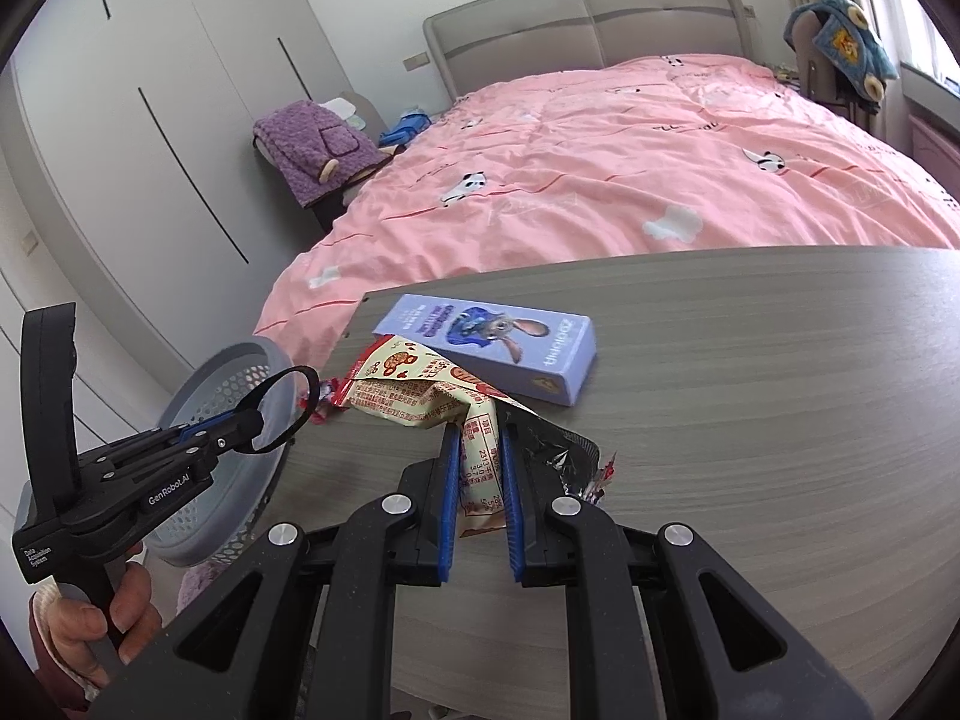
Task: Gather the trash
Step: 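Grasp the black strap with the left gripper while the right gripper holds the wrapper, then carry the black strap with the left gripper while the right gripper carries the wrapper over the basket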
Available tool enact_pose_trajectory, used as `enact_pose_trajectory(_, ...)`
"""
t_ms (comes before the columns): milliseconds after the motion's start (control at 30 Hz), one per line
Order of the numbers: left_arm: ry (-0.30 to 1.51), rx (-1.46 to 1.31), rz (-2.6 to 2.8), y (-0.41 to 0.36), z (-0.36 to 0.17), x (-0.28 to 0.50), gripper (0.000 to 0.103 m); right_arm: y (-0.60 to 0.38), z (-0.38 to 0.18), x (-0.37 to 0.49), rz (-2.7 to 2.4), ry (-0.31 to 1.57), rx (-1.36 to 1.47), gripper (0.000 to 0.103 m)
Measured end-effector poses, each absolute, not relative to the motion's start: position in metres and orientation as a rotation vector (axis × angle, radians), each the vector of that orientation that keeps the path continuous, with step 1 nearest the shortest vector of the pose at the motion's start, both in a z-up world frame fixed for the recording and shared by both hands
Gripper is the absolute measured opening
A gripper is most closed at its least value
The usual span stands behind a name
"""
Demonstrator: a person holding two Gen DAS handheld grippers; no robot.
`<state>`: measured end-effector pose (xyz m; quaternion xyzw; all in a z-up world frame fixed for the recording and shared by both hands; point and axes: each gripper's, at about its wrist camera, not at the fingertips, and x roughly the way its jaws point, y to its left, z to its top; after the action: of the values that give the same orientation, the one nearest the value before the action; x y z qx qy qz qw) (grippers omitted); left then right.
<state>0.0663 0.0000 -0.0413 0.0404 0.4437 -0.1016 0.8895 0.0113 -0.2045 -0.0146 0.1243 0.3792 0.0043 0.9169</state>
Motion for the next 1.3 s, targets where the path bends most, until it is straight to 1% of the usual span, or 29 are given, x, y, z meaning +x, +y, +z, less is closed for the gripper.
enact_pose_trajectory(300,0.895,0.049,-0.131,0.048,-0.033,0.058,0.006,-0.159,-0.010,0.028,0.090,0.787,0.208,0.014)
enact_pose_trajectory(733,0.897,-0.011,0.015,0.129,-0.040,0.056,0.006,-0.076,-0.018,0.062,0.236,0.831,0.119,0.014)
enact_pose_trajectory(1300,0.922,-0.056,0.107,0.185,-0.054,0.057,0.006,-0.014,-0.033,0.090,0.307,0.884,0.034,0.014)
